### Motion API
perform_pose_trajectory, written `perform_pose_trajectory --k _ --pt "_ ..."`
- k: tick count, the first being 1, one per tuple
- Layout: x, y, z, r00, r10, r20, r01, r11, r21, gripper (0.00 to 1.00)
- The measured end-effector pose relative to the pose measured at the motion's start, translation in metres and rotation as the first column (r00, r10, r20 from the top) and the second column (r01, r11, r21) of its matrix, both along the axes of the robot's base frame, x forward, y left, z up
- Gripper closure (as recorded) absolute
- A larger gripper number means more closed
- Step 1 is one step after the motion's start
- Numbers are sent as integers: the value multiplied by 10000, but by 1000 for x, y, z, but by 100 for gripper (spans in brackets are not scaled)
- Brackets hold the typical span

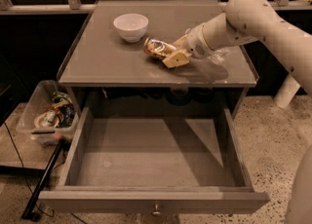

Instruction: Pick orange can from top drawer and place on counter

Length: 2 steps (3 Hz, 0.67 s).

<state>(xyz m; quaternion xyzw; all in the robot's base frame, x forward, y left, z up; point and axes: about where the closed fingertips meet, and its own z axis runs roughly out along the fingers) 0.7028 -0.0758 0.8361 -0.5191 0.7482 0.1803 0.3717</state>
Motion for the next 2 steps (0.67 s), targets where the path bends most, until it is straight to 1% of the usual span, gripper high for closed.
perform_pose_trajectory --k 1,2 --pt "0 0 0 10000 1 0 -1 10000 0 83" --pt "0 0 0 10000 2 -1 -2 10000 0 59"
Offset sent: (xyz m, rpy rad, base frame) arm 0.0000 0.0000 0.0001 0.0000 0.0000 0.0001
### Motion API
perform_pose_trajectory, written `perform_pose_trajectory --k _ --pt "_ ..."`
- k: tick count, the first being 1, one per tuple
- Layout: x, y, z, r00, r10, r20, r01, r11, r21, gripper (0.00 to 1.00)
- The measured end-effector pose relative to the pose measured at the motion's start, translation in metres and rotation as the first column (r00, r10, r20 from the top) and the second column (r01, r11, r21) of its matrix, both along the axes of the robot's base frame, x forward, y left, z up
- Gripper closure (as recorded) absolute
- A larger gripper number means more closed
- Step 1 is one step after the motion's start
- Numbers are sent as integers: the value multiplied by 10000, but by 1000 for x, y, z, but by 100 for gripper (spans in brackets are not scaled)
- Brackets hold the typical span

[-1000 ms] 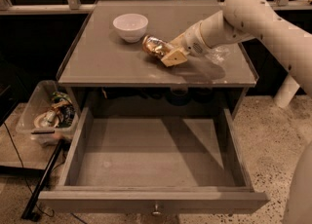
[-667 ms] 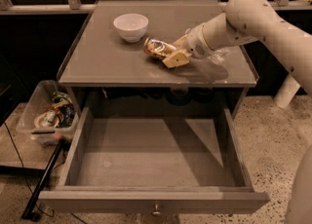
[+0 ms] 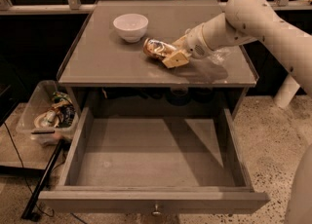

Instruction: Pick orange can from top drawer and place on counter

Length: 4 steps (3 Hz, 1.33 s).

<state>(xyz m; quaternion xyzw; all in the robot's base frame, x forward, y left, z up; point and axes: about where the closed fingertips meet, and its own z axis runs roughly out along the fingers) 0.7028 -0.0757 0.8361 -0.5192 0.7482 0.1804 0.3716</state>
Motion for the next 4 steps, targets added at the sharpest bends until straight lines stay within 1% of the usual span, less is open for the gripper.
perform_pose_trajectory --k 2,3,4 --pt "0 0 0 10000 0 0 0 10000 0 13" --pt "0 0 0 10000 1 -1 -1 10000 0 0" --pt "0 0 0 10000 2 -2 -2 10000 0 0"
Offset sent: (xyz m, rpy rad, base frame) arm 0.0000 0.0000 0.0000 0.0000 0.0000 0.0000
